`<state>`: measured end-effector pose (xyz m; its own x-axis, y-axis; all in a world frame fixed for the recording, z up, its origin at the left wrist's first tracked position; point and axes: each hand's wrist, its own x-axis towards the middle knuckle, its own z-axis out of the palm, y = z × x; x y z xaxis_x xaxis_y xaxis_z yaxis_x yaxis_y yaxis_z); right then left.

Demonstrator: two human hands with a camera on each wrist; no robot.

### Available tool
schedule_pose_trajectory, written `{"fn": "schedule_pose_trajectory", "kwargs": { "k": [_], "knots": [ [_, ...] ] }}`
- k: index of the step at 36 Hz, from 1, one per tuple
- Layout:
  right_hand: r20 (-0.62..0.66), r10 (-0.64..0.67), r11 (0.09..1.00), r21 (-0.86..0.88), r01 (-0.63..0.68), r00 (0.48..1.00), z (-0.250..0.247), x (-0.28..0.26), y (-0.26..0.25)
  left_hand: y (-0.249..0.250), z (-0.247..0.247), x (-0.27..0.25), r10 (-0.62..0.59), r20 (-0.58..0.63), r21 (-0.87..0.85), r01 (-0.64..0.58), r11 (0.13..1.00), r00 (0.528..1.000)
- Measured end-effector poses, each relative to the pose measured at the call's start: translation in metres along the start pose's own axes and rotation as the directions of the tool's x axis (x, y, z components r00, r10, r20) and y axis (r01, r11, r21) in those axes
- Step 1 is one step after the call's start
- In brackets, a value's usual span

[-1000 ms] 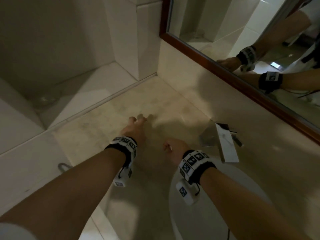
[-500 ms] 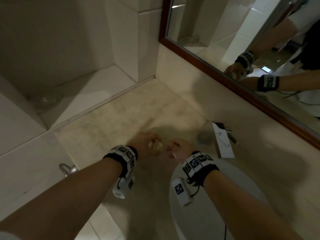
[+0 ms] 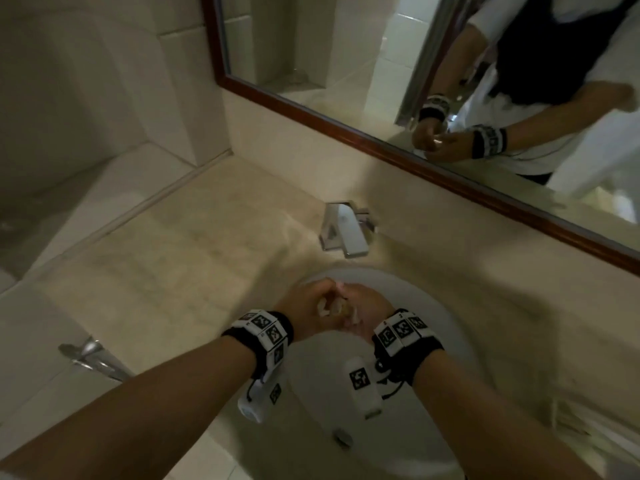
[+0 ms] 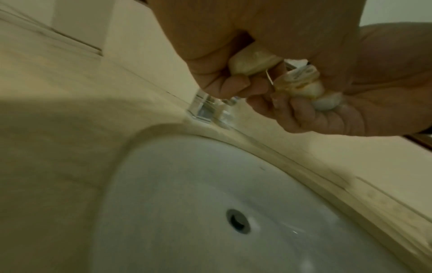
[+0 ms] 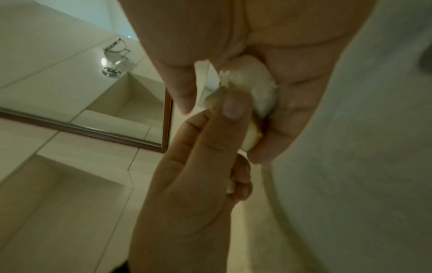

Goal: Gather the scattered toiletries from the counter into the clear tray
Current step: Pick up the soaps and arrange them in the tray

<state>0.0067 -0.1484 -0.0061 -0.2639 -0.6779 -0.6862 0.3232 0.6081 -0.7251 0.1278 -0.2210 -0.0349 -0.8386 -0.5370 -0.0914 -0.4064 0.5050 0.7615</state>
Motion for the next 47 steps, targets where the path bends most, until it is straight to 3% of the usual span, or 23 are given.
{"fn": "schedule_pose_trajectory", "kwargs": {
  "k": [3, 11, 15, 18, 22, 28, 32, 39, 47],
  "knots": [
    [-0.048, -0.044, 0.996, -0.076, 0.04, 0.998, -0.036, -0.028, 0.017, 0.029, 0.033, 0.004, 0.038, 0.066, -0.013, -0.037, 0.999, 0.997],
    [-0.176, -0.034, 0.999, 0.008, 0.036, 0.984, -0.15, -0.094, 0.057, 0.127, 0.121, 0.021, 0.104, 0.218, 0.033, -0.114, 0.993, 0.97],
    [-0.258, -0.078, 0.986, -0.164, 0.036, 0.963, -0.211, -0.129, 0.074, 0.175, 0.161, 0.023, 0.172, 0.211, 0.034, -0.183, 0.983, 0.962],
    [-0.38, -0.106, 0.973, -0.232, 0.016, 0.919, -0.261, -0.158, 0.09, 0.207, 0.19, 0.027, 0.247, 0.269, 0.06, -0.272, 0.96, 0.931],
    [-0.552, -0.146, 0.952, -0.305, -0.036, 0.821, -0.325, -0.197, 0.121, 0.246, 0.233, 0.033, 0.266, 0.386, 0.088, -0.322, 0.943, 0.883],
    [-0.623, 0.019, 0.998, -0.029, -0.048, 0.782, -0.403, -0.246, 0.167, 0.299, 0.301, 0.041, 0.196, 0.54, 0.151, -0.324, 0.934, 0.818],
    [-0.628, 0.077, 0.995, 0.005, -0.095, 0.775, -0.44, -0.269, 0.197, 0.326, 0.337, 0.046, 0.182, 0.642, 0.193, -0.387, 0.902, 0.745],
    [-0.646, 0.147, 0.973, -0.041, -0.226, 0.749, -0.473, -0.275, 0.236, 0.356, 0.39, 0.051, 0.137, 0.647, 0.319, -0.429, 0.845, 0.75],
    [-0.649, 0.012, 0.922, -0.286, -0.26, 0.761, -0.483, -0.273, 0.245, 0.37, 0.427, 0.05, 0.081, 0.647, 0.367, -0.403, 0.838, 0.758]
  ]
}}
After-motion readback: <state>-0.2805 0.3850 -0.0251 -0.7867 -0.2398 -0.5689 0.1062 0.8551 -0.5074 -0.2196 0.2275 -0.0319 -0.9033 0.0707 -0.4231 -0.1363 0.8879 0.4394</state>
